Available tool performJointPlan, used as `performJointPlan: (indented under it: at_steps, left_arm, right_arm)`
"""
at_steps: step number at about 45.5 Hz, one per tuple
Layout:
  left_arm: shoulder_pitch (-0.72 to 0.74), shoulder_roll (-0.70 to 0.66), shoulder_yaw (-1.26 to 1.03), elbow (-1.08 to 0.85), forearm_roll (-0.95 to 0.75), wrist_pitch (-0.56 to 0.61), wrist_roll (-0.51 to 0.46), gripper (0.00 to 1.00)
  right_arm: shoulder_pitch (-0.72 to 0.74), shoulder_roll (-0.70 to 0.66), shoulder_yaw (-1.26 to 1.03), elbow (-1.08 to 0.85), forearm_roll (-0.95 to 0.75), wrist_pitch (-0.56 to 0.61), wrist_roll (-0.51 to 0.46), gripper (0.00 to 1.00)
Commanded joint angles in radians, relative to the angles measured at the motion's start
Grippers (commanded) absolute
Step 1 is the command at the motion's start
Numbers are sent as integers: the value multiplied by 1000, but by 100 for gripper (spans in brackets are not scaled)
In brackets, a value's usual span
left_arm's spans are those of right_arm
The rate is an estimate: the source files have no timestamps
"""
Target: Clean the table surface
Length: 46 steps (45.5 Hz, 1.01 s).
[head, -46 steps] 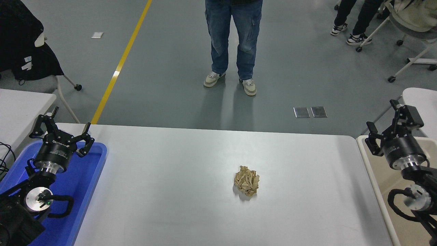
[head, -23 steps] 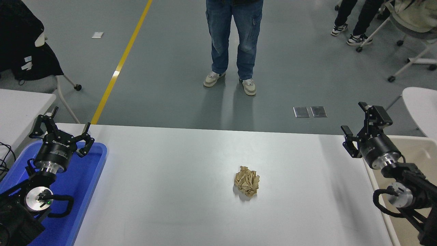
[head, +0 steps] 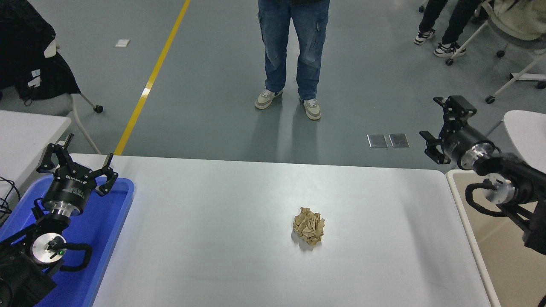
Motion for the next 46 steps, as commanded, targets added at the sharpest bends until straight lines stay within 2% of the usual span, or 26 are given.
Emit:
performJointPlan:
  at_steps: [1, 7, 13, 24, 32, 37, 46]
  left_arm:
    - [0, 0, 0, 0, 0, 0, 0, 100]
    - [0, 0, 0, 0, 0, 0, 0, 100]
    - [0, -2, 0, 0, 0, 0, 0, 100]
    - [0, 0, 0, 0, 0, 0, 0, 100]
    - [0, 0, 0, 0, 0, 0, 0, 100]
    - [0, -2, 0, 0, 0, 0, 0, 100]
    - [0, -2, 0, 0, 0, 0, 0, 100]
  right_arm:
    - [83, 3, -134, -17, -152, 8, -12, 98]
    - [189, 19, -336, -14, -451, 8, -13, 98]
    - [310, 54, -531, -8, -626, 30, -13, 98]
    - [515, 172, -713, -2, -692, 217, -10, 98]
    - [623, 336, -806, 1, -886, 325, -9, 98]
    - [648, 422, -863, 4, -962, 356, -7, 98]
    - [654, 572, -983, 4, -968, 379, -7, 98]
